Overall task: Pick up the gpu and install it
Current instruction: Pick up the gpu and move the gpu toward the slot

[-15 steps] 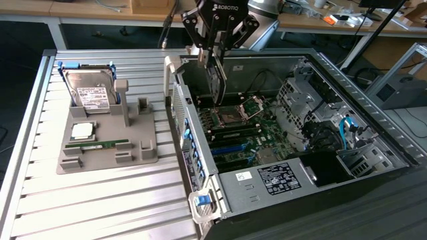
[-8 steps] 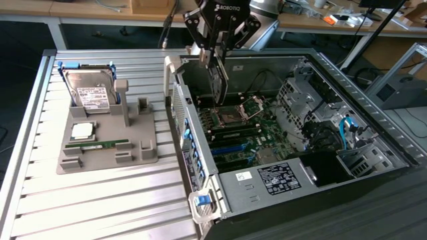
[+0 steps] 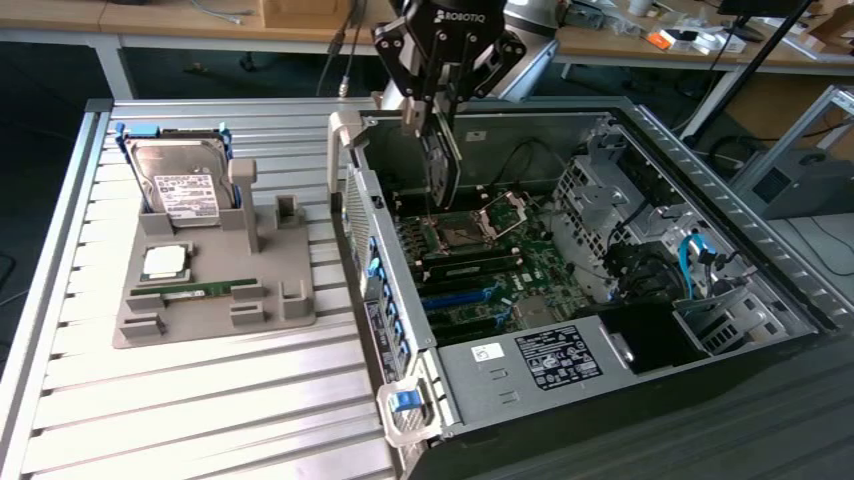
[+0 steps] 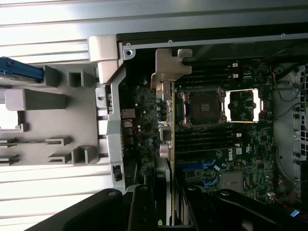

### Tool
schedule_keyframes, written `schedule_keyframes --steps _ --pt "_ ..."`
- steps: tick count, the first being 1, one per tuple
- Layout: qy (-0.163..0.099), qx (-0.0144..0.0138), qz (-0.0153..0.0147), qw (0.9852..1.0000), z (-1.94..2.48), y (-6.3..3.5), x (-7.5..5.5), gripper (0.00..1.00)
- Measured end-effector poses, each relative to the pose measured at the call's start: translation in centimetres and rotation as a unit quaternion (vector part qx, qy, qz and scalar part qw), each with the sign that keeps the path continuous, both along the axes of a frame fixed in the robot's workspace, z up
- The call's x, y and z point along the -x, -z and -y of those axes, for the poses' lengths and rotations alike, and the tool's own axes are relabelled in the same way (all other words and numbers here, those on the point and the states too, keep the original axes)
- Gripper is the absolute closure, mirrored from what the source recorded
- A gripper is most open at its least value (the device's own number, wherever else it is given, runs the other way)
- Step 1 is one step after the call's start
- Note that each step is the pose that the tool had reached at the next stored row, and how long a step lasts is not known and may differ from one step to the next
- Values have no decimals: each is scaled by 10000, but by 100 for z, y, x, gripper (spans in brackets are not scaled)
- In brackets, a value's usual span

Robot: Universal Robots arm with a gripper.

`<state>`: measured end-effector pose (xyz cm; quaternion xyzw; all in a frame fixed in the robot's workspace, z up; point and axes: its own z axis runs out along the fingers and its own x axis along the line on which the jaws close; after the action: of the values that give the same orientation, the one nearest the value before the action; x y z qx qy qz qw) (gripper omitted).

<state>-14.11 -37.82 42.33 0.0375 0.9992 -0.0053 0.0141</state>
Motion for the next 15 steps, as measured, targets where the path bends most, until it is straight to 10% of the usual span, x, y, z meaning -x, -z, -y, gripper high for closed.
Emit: schedule_keyframes --steps 15 --pt "0 3 0 10000 0 13 -130 73"
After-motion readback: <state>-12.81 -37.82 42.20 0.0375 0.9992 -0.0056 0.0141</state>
